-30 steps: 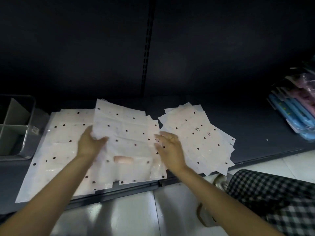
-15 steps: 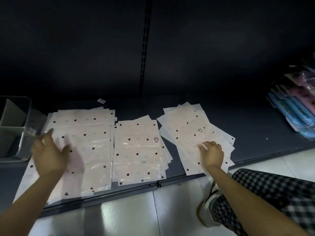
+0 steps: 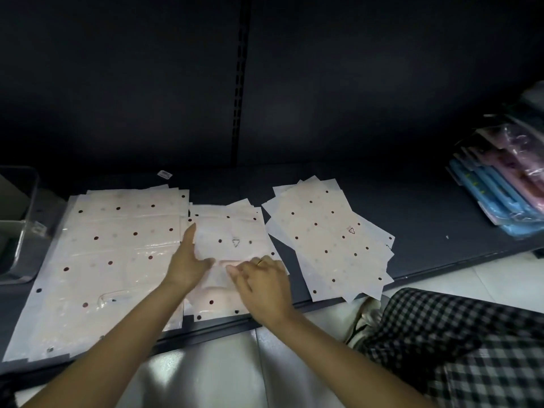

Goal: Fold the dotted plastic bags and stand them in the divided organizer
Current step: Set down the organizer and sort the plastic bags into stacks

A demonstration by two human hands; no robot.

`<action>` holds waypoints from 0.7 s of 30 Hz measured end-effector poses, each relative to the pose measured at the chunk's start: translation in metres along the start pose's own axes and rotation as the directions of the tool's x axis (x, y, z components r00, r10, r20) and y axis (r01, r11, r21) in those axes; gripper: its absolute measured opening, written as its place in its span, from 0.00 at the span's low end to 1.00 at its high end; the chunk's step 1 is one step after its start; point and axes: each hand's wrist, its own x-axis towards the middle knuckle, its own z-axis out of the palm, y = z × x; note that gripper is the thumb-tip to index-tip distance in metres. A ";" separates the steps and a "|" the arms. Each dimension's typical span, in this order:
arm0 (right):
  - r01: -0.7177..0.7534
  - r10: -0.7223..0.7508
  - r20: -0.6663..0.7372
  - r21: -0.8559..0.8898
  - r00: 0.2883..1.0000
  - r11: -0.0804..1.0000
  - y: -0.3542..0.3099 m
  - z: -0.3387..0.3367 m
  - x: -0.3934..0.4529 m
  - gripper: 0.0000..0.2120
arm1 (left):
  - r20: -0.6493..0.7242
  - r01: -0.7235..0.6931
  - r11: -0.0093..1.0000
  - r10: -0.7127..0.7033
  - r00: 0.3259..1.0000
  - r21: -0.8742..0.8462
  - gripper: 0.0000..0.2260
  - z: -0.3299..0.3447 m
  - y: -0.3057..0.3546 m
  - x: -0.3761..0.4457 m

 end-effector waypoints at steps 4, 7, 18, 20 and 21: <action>-0.315 0.348 0.138 -0.214 0.927 0.925 0.086 -0.015 0.012 0.25 | 0.021 0.015 0.987 -0.019 1.000 0.161 0.44 -0.010 -0.012 0.010; -0.443 0.521 0.238 -0.314 0.820 0.840 0.151 -0.026 0.000 0.31 | -0.016 -0.002 0.948 0.007 1.000 0.317 0.41 -0.004 -0.017 0.009; -0.469 0.461 -0.086 -0.182 0.883 0.864 0.154 -0.034 0.014 0.19 | -0.139 -0.311 0.910 0.358 0.923 0.273 0.10 0.012 -0.005 -0.008; -0.432 0.422 -0.100 -0.118 0.901 0.894 0.145 -0.030 0.020 0.15 | -0.052 -0.337 0.930 0.348 0.936 0.145 0.07 0.022 0.005 -0.012; -0.428 0.427 -0.033 -0.119 0.904 0.896 0.143 -0.027 0.021 0.16 | 0.000 -0.336 0.937 0.337 0.941 0.096 0.06 0.026 0.008 -0.014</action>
